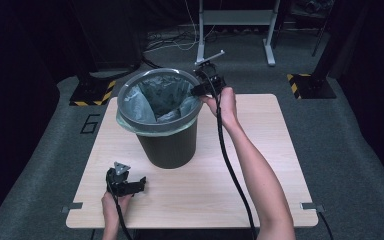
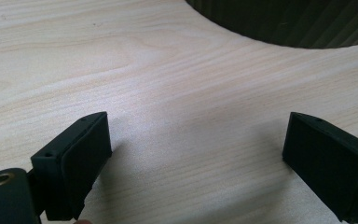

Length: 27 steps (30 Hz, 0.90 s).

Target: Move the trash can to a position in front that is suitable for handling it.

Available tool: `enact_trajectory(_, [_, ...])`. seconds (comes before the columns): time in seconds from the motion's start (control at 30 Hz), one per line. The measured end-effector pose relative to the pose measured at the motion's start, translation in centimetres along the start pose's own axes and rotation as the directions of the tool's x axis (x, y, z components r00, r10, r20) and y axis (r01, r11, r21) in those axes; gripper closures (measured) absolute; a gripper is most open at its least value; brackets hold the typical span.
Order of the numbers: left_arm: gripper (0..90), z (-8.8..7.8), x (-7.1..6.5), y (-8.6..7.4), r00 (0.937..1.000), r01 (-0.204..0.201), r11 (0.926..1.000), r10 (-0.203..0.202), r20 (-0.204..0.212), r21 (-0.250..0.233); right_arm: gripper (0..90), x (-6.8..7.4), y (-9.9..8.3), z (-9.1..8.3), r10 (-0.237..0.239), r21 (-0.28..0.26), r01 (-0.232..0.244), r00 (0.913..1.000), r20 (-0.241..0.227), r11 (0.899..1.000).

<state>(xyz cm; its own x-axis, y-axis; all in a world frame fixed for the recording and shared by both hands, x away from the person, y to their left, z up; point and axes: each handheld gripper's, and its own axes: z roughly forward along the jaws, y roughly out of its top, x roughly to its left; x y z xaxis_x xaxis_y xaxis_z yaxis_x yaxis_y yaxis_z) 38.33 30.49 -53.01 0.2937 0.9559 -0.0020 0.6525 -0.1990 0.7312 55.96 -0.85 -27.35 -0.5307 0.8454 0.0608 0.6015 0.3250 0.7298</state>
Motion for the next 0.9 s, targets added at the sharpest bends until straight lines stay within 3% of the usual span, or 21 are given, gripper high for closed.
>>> enact_trajectory(0.9, [7.5,0.0,0.0,0.0,1.0000,0.000,1.0000,0.000,-0.006,0.001,62.8,-4.6,-2.9,-3.2,0.076,-0.041,-0.074,0.9958,0.051,0.996])
